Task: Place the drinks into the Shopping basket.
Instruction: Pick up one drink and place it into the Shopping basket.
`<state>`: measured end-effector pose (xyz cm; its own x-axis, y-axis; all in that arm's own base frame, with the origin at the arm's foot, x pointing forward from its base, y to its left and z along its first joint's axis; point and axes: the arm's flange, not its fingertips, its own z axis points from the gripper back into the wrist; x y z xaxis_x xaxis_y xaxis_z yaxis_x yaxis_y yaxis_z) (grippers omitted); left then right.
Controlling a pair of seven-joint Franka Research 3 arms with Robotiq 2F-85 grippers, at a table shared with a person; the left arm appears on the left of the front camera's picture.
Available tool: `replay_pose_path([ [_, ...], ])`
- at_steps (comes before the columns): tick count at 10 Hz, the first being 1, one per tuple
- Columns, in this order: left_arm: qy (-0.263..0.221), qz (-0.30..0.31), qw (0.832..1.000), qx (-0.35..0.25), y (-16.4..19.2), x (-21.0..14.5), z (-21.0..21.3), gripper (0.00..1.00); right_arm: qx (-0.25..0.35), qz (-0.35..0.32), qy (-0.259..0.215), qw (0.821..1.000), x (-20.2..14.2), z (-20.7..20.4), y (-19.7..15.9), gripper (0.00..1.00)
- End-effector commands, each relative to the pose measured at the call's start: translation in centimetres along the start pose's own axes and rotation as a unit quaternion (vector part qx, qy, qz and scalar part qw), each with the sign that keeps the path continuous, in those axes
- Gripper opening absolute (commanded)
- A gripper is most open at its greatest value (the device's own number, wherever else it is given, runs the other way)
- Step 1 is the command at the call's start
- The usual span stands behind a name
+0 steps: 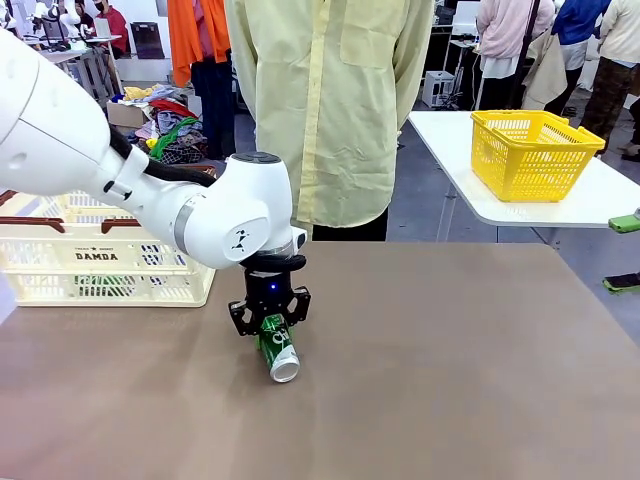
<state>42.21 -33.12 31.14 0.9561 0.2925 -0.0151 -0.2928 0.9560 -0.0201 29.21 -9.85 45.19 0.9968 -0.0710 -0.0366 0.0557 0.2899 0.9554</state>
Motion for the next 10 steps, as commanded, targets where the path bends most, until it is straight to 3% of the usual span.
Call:
replay_pose_path([
  [1, 0.006, -0.013, 1.0, -0.003, 0.1, 0.4, 0.1, 0.0, 0.009, -0.008, -0.001, 1.0, 0.1, 0.3, 0.6, 1.0],
  [3, 0.006, -0.088, 0.996, -0.019, 0.8, -0.1, 5.8, 0.0, 0.009, -0.008, -0.001, 1.0, 0.1, 0.3, 0.6, 1.0],
  [5, -0.015, -0.134, 0.991, -0.022, 2.2, 0.8, 14.5, 0.0, 0.009, -0.008, -0.001, 1.0, 0.1, 0.3, 0.6, 1.0],
  [7, -0.011, -0.239, 0.97, -0.036, 3.9, 2.7, 21.4, 0.0, 0.009, -0.008, -0.001, 1.0, 0.1, 0.3, 0.6, 1.0],
  [10, -0.099, -0.293, 0.95, 0.053, 8.9, 7.0, 26.1, 0.0, 0.009, -0.008, -0.001, 1.0, 0.1, 0.3, 0.6, 1.0],
])
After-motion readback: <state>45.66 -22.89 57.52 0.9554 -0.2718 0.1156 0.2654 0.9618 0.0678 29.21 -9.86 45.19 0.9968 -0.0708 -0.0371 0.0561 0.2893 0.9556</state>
